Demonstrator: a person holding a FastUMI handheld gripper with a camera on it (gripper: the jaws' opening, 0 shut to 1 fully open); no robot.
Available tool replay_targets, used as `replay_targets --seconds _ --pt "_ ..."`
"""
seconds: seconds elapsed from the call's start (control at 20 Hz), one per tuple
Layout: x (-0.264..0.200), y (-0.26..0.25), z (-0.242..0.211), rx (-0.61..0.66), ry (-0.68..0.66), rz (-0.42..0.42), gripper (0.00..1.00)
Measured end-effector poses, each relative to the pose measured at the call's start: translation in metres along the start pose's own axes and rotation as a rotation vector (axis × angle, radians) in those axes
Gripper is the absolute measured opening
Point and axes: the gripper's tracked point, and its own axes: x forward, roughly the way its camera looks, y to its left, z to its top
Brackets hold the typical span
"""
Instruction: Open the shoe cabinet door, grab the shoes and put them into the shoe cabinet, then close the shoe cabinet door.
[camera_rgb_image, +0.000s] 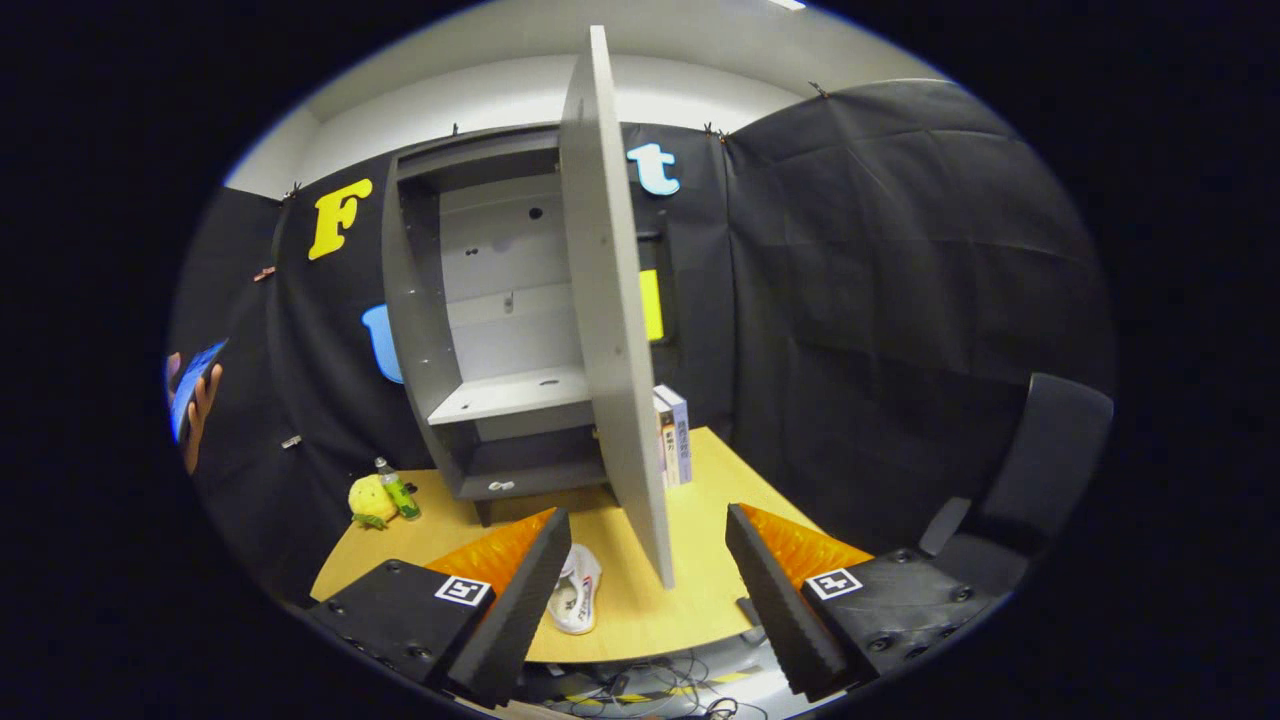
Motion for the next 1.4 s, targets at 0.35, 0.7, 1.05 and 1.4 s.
replay_targets --seconds 0.35,0.7,1.05,1.4 --pt "0.042 0.096 -0.076 -0.039 0.183 0.094 0.99" --pt "0.101 0.165 -0.143 -0.175 0.327 0.225 0.99" --pt "0.164 0.158 -0.248 -0.239 0.532 0.237 0.99" --pt "0.210 0.137 -0.319 -0.227 0.659 0.188 0.99"
